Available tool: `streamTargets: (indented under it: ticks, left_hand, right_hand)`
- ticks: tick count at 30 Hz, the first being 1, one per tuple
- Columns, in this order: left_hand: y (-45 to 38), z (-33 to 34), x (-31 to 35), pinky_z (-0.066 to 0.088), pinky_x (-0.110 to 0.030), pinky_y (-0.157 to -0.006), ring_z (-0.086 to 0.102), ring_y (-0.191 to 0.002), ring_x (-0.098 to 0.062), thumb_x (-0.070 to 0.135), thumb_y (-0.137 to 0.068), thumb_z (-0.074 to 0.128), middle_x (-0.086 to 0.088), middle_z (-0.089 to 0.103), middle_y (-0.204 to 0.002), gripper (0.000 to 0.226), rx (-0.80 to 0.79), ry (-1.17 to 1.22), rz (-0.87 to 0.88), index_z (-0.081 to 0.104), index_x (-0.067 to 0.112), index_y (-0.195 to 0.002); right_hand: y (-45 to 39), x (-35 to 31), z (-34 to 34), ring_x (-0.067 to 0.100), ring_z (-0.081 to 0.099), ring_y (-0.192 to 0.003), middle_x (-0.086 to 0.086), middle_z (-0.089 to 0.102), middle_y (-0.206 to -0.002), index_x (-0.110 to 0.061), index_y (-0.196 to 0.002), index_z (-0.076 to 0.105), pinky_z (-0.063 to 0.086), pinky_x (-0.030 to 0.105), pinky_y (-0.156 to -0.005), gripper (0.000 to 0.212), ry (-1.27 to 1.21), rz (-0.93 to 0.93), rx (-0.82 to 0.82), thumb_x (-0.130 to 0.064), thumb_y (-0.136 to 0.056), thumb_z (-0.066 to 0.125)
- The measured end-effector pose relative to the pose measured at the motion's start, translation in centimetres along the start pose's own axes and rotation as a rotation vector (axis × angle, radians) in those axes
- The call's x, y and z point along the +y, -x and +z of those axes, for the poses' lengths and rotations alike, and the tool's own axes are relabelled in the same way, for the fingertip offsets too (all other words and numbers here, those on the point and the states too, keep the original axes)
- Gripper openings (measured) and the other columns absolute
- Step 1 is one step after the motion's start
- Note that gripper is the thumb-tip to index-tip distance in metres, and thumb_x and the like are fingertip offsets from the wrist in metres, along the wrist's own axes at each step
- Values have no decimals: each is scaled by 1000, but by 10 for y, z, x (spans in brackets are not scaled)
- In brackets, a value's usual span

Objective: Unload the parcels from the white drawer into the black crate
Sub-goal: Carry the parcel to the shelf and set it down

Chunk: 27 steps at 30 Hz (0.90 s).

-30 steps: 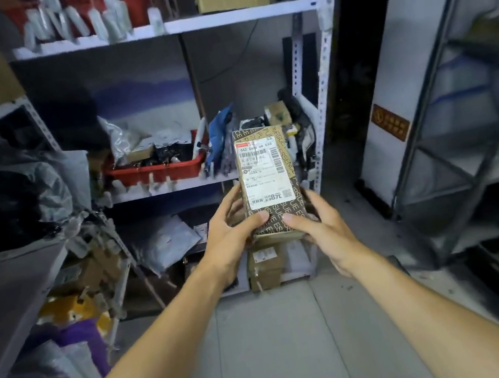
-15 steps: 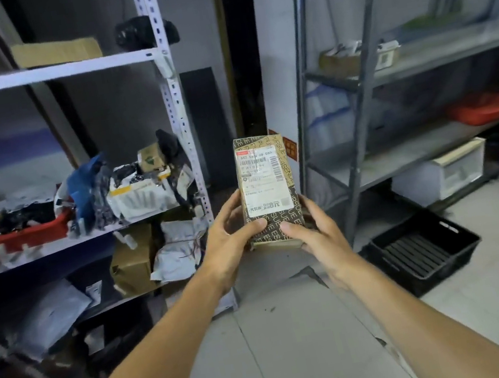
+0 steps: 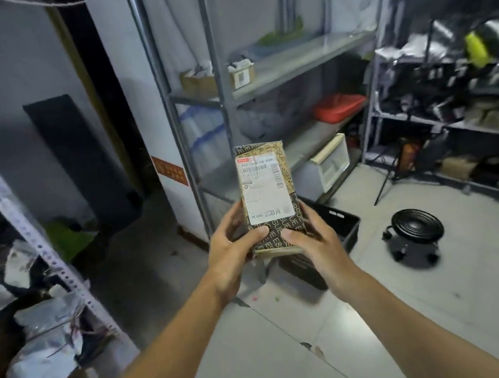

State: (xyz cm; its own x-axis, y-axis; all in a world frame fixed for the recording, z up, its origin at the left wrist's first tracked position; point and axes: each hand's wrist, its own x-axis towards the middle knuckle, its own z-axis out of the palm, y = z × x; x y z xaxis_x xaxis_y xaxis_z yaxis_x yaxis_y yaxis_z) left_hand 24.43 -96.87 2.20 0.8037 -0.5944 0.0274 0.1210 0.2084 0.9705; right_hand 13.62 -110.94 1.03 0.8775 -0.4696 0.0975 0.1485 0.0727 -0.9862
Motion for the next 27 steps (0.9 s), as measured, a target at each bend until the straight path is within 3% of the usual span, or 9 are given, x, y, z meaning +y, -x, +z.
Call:
streamTargets:
  ticks: [2, 5, 13, 18, 24, 27]
  left_hand:
    - [-32, 20, -9, 57, -49, -95, 66, -120, -27, -1, -84, 74, 0, 69, -130, 68, -52, 11, -3, 54, 29, -142]
    - [-83, 47, -21, 56, -50, -97, 68, -117, -26, 1, -84, 75, 2, 73, -123, 63, -146, 25, -10, 58, 37, -133]
    - [-211, 102, -38, 52, -54, -101, 63, -124, -26, 31, -74, 82, 4, 68, -132, 79, -379, -97, -24, 49, 43, -145]
    - [-267, 144, -45, 55, -53, -98, 67, -119, -27, 28, -80, 78, 4, 70, -128, 62, -511, -102, -25, 55, 48, -133]
    - [-332, 209, -66, 56, -52, -95, 64, -123, -32, 18, -78, 79, -5, 63, -138, 80, -592, -42, -56, 46, 35, -149]
    - [-362, 249, -79, 57, -48, -94, 64, -124, -29, 16, -78, 78, -4, 62, -139, 80, -603, -21, -68, 46, 32, -150]
  right_hand:
    - [-18, -1, -21, 14, 67, -117, -5, 71, -127, -29, -146, 51, 56, 34, -99, 57, 28, -3, 70, -8, -96, 66]
    - [-51, -1, -53, 14, 68, -116, -5, 71, -126, -33, -142, 55, 55, 37, -100, 56, 58, -14, 193, -17, -91, 73]
    - [-130, -5, -119, 15, 71, -109, -3, 72, -123, -30, -146, 48, 59, 30, -85, 55, 115, -40, 397, -16, -96, 67]
    - [-166, -8, -161, 9, 69, -112, -9, 70, -126, -41, -145, 48, 58, 25, -80, 67, 130, -24, 473, -37, -82, 72]
    - [-206, -10, -228, 12, 67, -114, -6, 66, -131, -41, -149, 43, 58, 24, -78, 76, 129, -16, 555, -43, -79, 73]
    - [-228, -10, -273, 12, 66, -116, -10, 66, -131, -40, -150, 43, 59, 36, -93, 77, 140, -26, 573, -44, -79, 73]
